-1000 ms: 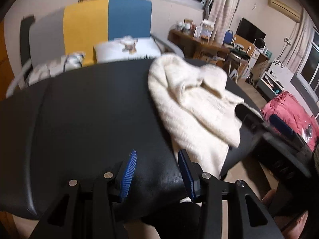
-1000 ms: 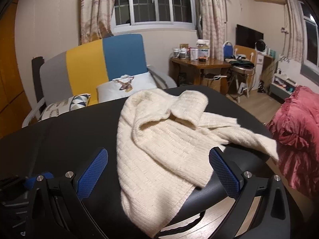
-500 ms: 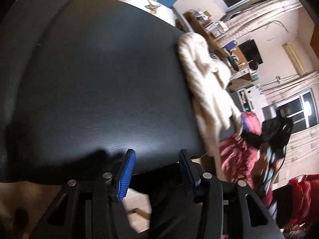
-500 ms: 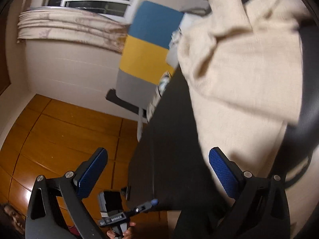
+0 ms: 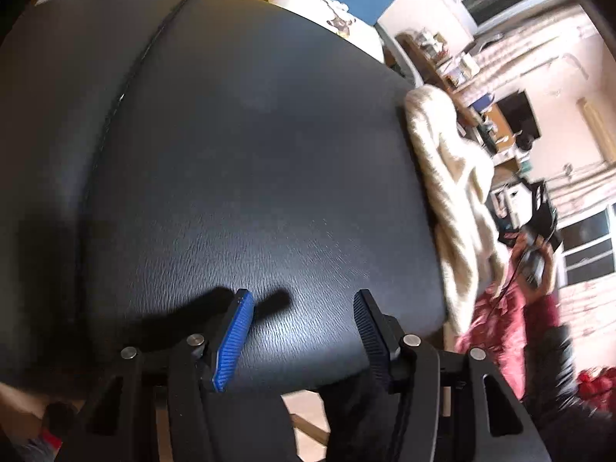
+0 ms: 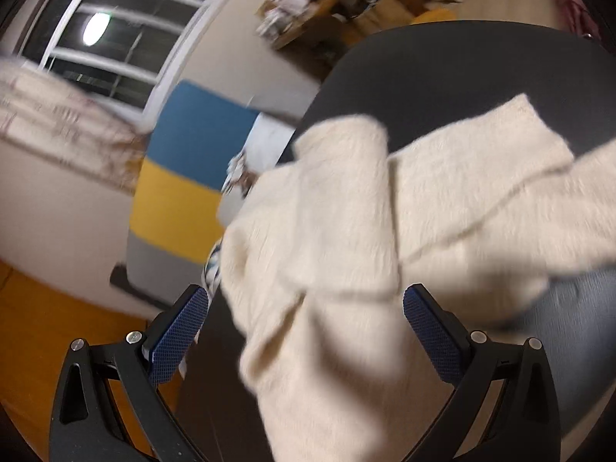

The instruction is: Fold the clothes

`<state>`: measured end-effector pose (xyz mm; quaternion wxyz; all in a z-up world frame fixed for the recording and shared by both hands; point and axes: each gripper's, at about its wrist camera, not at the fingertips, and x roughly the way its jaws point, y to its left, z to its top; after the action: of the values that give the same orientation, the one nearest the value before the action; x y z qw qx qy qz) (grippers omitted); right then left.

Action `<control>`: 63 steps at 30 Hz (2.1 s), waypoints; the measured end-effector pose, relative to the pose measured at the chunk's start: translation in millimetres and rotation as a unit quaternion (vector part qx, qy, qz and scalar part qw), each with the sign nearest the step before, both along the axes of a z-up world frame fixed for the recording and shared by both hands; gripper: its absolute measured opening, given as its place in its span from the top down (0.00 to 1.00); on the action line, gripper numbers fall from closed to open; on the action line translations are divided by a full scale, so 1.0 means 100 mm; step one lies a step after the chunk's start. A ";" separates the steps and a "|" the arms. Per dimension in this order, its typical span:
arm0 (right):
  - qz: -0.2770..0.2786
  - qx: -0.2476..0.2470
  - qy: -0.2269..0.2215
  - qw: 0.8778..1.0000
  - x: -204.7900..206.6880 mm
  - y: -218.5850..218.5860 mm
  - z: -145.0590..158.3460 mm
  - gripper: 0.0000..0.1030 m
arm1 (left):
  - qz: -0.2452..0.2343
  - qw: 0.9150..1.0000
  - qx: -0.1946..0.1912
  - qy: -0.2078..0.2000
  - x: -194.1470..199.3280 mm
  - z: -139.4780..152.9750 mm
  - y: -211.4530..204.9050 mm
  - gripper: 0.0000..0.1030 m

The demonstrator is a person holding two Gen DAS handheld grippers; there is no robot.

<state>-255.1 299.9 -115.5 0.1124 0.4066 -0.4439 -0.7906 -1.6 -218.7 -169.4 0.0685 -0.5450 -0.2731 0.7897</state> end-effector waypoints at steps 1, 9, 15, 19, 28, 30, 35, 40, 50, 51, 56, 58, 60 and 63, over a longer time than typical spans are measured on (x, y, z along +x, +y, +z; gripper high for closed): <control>-0.011 -0.003 0.000 1.000 -0.08 0.04 -0.02 0.00 | -0.007 1.000 -0.011 -0.002 -0.05 -0.01 0.02 0.46; -0.020 0.016 -0.033 0.999 -0.54 0.00 -0.25 0.00 | -0.029 0.999 -0.040 -0.006 -0.27 -0.03 0.18 0.47; 0.009 0.035 -0.016 0.999 -0.68 -0.12 -0.37 0.52 | -0.011 1.000 -0.011 -0.011 -0.33 -0.05 0.17 0.47; 0.029 0.054 -0.013 0.998 -0.64 -0.14 -0.40 0.65 | -0.010 1.000 -0.022 -0.011 -0.32 -0.03 0.21 0.48; 0.108 0.104 0.020 0.988 -0.60 -0.58 -0.10 0.65 | 0.002 0.998 -0.057 0.004 -0.27 0.07 0.27 0.62; 0.129 0.112 0.031 0.985 -0.60 -0.72 -0.01 0.65 | 0.004 0.999 -0.049 0.008 -0.27 0.11 0.27 0.61; 0.189 0.110 0.045 0.975 -0.50 -1.15 0.05 0.65 | 0.016 0.999 -0.038 0.009 -0.38 0.22 0.29 0.61; 0.242 0.080 0.050 0.966 -0.27 -1.56 -0.02 0.83 | 0.002 0.998 -0.044 0.037 -0.58 0.49 0.46 0.60; 0.240 0.009 0.052 0.969 0.18 -1.47 -0.16 0.38 | -0.011 0.997 -0.039 0.063 -0.46 0.74 0.41 0.59; 0.220 0.000 0.052 0.974 0.23 -1.30 -0.17 0.38 | -0.012 0.997 -0.045 0.062 -0.42 0.73 0.40 0.59; 0.121 -0.046 0.048 0.990 0.46 -0.44 -0.23 0.32 | 0.010 0.999 -0.038 0.022 -0.19 0.44 0.28 0.58; 0.081 -0.064 0.047 0.994 0.55 -0.10 -0.25 0.29 | 0.025 0.999 -0.028 0.005 -0.11 0.31 0.22 0.58; 0.041 -0.082 0.042 0.995 0.57 0.19 -0.29 0.28 | 0.040 0.999 -0.023 -0.010 -0.03 0.21 0.16 0.58; -0.010 -0.085 0.033 0.996 0.33 0.37 -0.36 0.28 | 0.053 0.998 -0.027 -0.023 0.04 0.11 0.11 0.58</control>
<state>-222.1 336.6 -151.9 0.1527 0.3646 -0.5095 -0.7642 2.3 -208.1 -158.2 0.0053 -0.5493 -0.2821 0.7865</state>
